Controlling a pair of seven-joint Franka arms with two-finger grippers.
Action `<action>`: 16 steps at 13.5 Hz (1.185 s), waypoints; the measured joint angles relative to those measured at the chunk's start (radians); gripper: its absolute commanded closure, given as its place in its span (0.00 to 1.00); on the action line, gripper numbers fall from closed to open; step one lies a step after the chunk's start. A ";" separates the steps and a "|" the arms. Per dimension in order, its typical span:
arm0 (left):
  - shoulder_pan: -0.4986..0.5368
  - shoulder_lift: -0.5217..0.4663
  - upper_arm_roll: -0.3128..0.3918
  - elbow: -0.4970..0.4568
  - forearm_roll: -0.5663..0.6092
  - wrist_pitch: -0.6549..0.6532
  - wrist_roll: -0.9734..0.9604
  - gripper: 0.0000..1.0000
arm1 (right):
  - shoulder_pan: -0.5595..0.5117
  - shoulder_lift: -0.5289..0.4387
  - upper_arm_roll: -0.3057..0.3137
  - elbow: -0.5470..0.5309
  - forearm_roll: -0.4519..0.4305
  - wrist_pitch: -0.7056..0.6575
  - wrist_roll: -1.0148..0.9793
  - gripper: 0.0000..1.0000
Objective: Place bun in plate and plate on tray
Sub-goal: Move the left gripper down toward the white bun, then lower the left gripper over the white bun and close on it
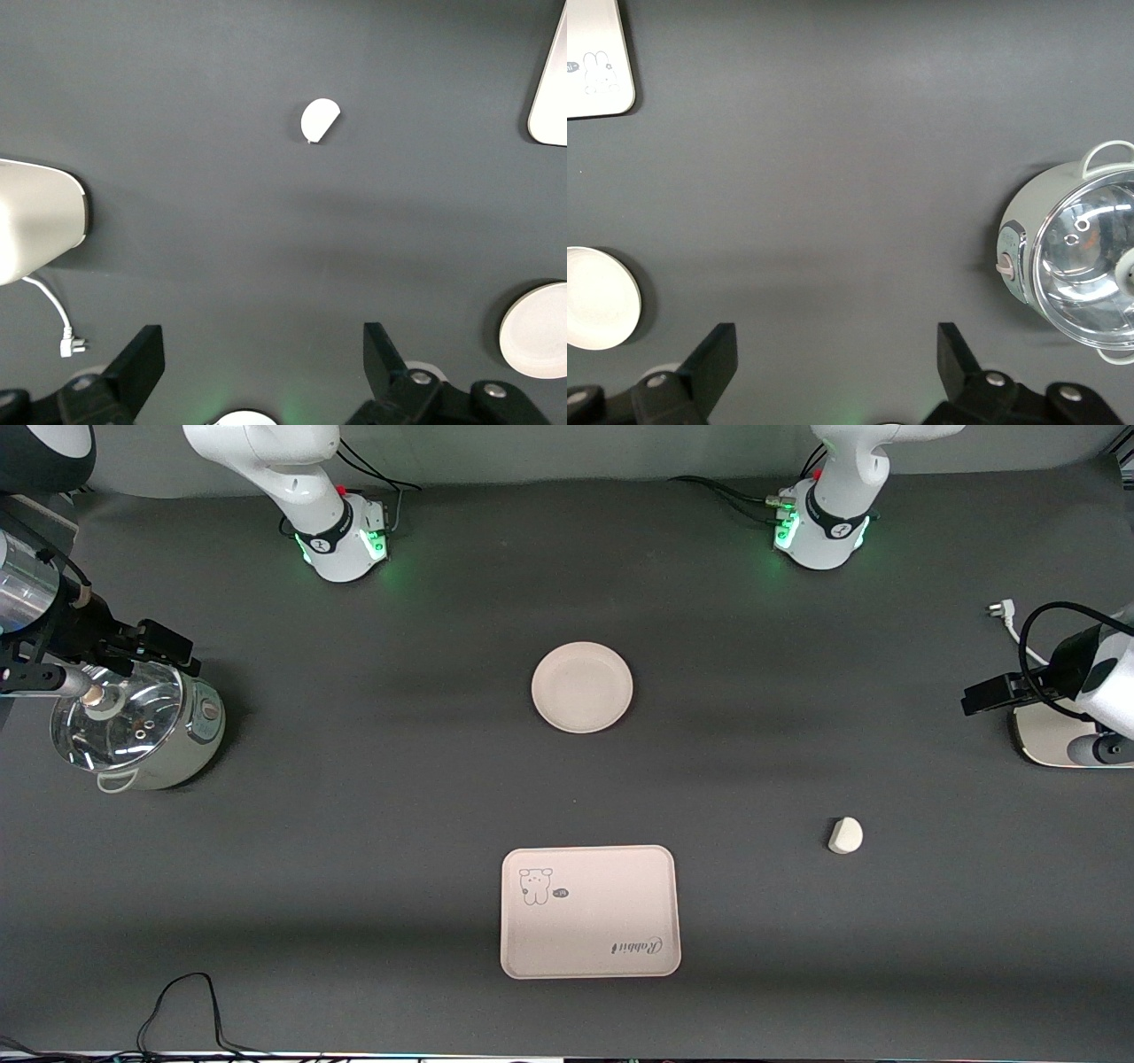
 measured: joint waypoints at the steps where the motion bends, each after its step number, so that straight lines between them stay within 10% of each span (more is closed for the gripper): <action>1: 0.000 -0.002 -0.001 0.000 0.004 0.000 0.000 0.00 | 0.000 0.000 0.000 0.000 0.000 0.000 0.000 0.00; 12: -0.015 0.040 -0.030 -0.014 0.043 -0.032 0.000 0.00 | 0.010 0.004 0.030 -0.047 0.000 0.036 0.001 0.00; 16: -0.039 0.145 -0.035 -0.087 0.059 0.137 -0.001 0.00 | 0.010 0.016 0.034 -0.055 0.001 0.060 0.011 0.00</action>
